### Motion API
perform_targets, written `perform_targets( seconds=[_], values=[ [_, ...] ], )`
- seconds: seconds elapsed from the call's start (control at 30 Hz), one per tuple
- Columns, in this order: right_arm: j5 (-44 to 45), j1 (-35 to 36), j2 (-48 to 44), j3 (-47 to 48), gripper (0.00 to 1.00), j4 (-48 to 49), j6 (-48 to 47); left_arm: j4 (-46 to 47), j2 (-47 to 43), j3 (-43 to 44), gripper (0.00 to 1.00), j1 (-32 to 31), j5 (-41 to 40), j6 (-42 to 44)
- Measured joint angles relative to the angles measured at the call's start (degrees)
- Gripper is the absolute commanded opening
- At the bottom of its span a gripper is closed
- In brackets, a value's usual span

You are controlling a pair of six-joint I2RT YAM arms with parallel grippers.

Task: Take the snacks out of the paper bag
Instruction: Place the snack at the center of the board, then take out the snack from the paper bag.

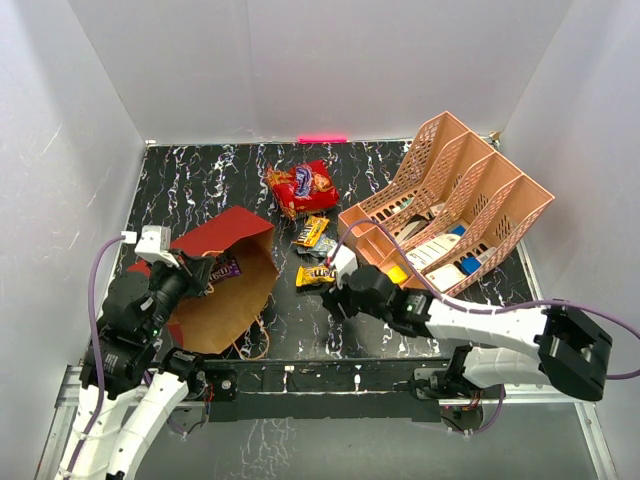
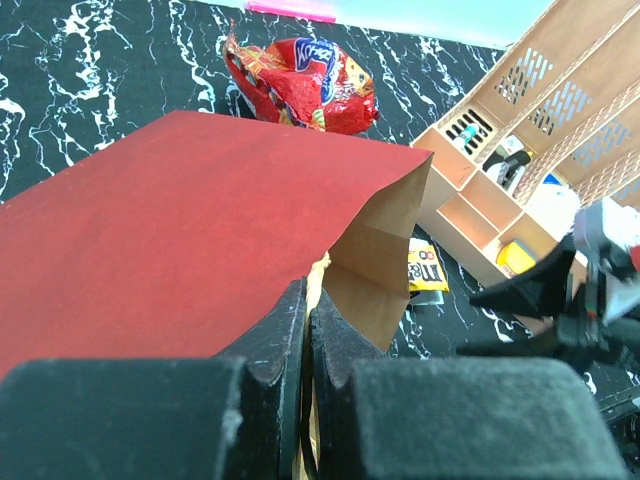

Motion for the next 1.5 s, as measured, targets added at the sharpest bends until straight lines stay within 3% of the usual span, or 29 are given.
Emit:
perform_targets(
  seconds=[0.13,0.27,0.53,0.8,1.07,1.5],
  values=[
    [-5.2,4.9,-4.3,-5.3,0.62,3.8,-1.1,0.0,0.8,0.0,0.00,0.0,0.0,0.0],
    [-12.2,8.2,-4.3,-4.8,0.61,8.8,-7.4,0.0,0.9,0.0,0.00,0.0,0.0,0.0],
    [-19.8,9.9,10.0,13.2,0.54,13.6,-27.6,0.0,0.9,0.0,0.00,0.0,-0.1,0.0],
    [-20.0,10.4,23.8,21.6,0.48,22.4,-44.2,0.0,-1.0,0.0,0.00,1.6,-1.2,0.0],
    [-18.9,10.4,39.2,30.3,0.46,23.1,-59.7,0.1,-1.9,0.0,0.00,2.3,-1.1,0.0],
    [-14.2,10.6,55.0,45.9,0.55,17.7,-75.9,0.5,-2.7,0.0,0.00,2.7,-1.2,0.0]
  ],
)
